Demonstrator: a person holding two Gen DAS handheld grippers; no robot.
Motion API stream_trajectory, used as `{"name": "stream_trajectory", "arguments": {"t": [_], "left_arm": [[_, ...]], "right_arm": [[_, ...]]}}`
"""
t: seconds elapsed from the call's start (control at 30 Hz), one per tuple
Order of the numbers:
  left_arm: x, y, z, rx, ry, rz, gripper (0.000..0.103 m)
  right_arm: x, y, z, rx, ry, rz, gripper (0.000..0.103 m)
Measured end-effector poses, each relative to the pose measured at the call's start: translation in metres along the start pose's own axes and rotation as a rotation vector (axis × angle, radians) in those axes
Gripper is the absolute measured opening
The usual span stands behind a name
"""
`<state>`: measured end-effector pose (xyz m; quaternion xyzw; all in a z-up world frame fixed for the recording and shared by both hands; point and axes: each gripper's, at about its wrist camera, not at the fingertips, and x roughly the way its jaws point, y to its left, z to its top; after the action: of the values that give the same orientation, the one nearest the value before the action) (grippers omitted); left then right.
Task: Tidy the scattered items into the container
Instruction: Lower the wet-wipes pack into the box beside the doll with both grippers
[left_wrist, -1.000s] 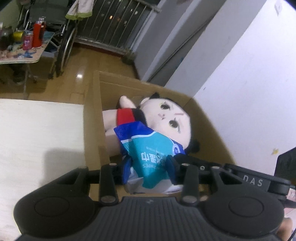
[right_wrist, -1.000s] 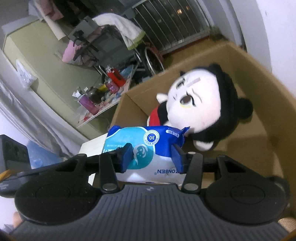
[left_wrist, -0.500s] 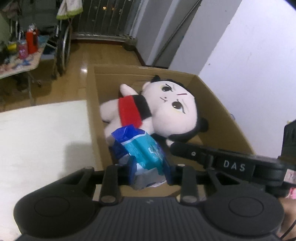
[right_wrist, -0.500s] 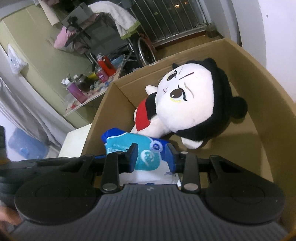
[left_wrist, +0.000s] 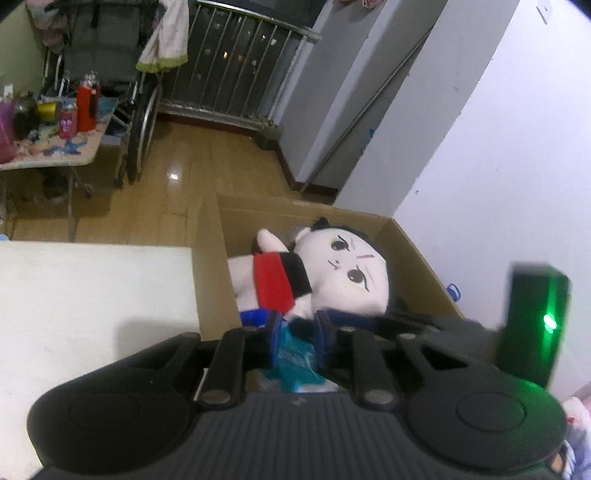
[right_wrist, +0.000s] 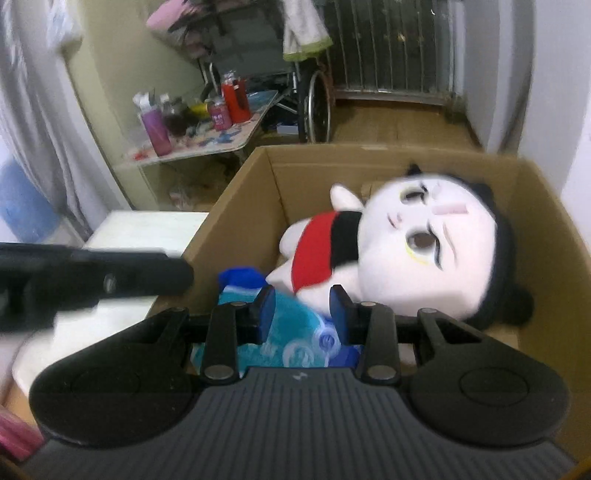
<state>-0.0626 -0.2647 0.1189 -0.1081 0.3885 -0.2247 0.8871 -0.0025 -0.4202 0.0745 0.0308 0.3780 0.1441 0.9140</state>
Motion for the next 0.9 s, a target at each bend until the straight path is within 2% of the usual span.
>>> {"name": "stream_trajectory", "arguments": {"t": [0.07, 0.13, 0.17, 0.23, 0.3, 0.43, 0.53, 0.6, 0.63, 0.7, 0.77, 0.9], "left_arm": [[0.000, 0.003, 0.000, -0.001, -0.006, 0.011, 0.024], [0.001, 0.008, 0.000, -0.019, 0.006, 0.004, 0.024], [0.002, 0.011, 0.000, -0.031, 0.010, -0.002, 0.024], [0.004, 0.015, -0.002, -0.045, 0.022, -0.005, 0.024], [0.005, 0.016, -0.003, -0.048, 0.030, -0.007, 0.024], [0.005, 0.015, -0.005, -0.030, 0.039, -0.011, 0.024], [0.011, 0.016, -0.006, -0.036, 0.053, -0.003, 0.022], [0.016, 0.015, -0.008, -0.038, 0.066, -0.005, 0.022], [0.017, 0.014, -0.009, -0.030, 0.071, -0.001, 0.022], [0.017, 0.011, -0.011, -0.005, 0.069, 0.012, 0.022], [0.018, 0.008, -0.013, 0.020, 0.066, 0.027, 0.021], [0.020, 0.006, -0.014, 0.043, 0.064, 0.027, 0.022]], "right_arm": [[0.012, 0.002, 0.006, 0.000, 0.054, 0.028, 0.032], [0.026, 0.005, 0.006, -0.035, 0.158, 0.048, 0.033], [0.031, 0.009, 0.003, -0.079, 0.179, 0.052, 0.032], [0.029, 0.018, 0.000, -0.134, 0.172, 0.016, 0.032], [0.027, 0.021, 0.001, -0.129, 0.187, 0.009, 0.032], [0.007, 0.003, -0.002, -0.006, 0.146, 0.041, 0.031], [0.001, 0.002, -0.008, -0.061, 0.093, -0.025, 0.031], [0.014, -0.001, -0.013, -0.115, 0.121, -0.086, 0.033], [0.015, -0.006, -0.015, -0.095, 0.104, -0.068, 0.033], [0.014, -0.018, -0.012, -0.018, 0.139, -0.033, 0.033], [0.016, -0.026, -0.012, -0.003, 0.155, -0.009, 0.033], [0.011, -0.031, -0.014, 0.061, 0.141, -0.009, 0.033]]}}
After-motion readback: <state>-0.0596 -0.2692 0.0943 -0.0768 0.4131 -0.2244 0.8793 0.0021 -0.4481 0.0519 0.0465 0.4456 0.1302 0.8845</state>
